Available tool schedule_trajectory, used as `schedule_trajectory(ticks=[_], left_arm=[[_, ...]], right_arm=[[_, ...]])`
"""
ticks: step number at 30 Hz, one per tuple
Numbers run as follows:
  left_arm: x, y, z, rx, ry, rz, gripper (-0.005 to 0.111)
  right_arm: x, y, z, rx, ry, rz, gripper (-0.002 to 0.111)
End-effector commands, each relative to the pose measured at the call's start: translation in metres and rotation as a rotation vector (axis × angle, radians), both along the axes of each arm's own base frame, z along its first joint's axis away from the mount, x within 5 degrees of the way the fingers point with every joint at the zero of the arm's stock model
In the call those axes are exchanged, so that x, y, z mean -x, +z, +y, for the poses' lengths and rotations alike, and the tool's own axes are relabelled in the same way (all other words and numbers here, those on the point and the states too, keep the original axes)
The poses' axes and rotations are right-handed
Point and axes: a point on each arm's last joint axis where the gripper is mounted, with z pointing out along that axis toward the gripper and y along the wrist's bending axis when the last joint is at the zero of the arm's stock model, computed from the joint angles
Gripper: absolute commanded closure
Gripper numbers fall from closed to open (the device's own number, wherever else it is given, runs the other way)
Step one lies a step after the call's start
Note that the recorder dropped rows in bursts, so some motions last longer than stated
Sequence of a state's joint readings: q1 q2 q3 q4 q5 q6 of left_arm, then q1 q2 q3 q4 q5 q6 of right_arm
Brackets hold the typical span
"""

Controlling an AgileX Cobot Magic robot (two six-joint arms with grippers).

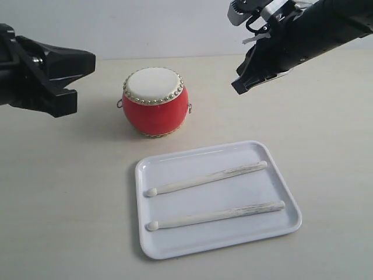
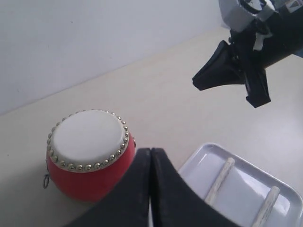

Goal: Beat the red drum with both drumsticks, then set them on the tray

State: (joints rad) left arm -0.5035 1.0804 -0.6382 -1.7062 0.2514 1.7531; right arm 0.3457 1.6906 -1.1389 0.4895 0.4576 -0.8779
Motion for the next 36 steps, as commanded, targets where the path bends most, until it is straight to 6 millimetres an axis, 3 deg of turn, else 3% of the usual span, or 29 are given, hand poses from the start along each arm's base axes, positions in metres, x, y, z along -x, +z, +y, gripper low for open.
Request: schedule_trajectory(ticks=[1,8,12,17,22,28,36], left_arm=[[0.005,0.004,0.002,0.01,-0.007,-0.019,0.107],[0.002,0.004,0.006,-0.014,0.017,-0.036,0.107],[0.007,0.012,0.024,0.059,0.067,-0.038,0.107],[0.039,0.022,0.065,0.275,0.238,-0.036,0.107],[0.08,0.015,0.091,0.337,0.376,-0.157,0.107],[0.105,0.004,0.096,0.352,0.406,-0.24,0.107],[0.108,0.002,0.096,0.353,0.399,-0.249,0.107]], right_arm=[[-0.002,0.001,-0.001,-0.003,-0.006,-0.014,0.108],[-0.002,0.001,-0.001,-0.003,-0.006,-0.014,0.108],[-0.002,0.001,-0.001,-0.003,-0.006,-0.014,0.108],[-0.002,0.001,-0.001,-0.003,-0.006,-0.014,0.108],[-0.002,0.001,-0.001,-0.003,-0.006,-0.014,0.108],[-0.002,0.001,-0.001,-0.003,-0.006,-0.014,0.108],[-0.002,0.001,-0.001,-0.003,-0.006,-0.014,0.108]])
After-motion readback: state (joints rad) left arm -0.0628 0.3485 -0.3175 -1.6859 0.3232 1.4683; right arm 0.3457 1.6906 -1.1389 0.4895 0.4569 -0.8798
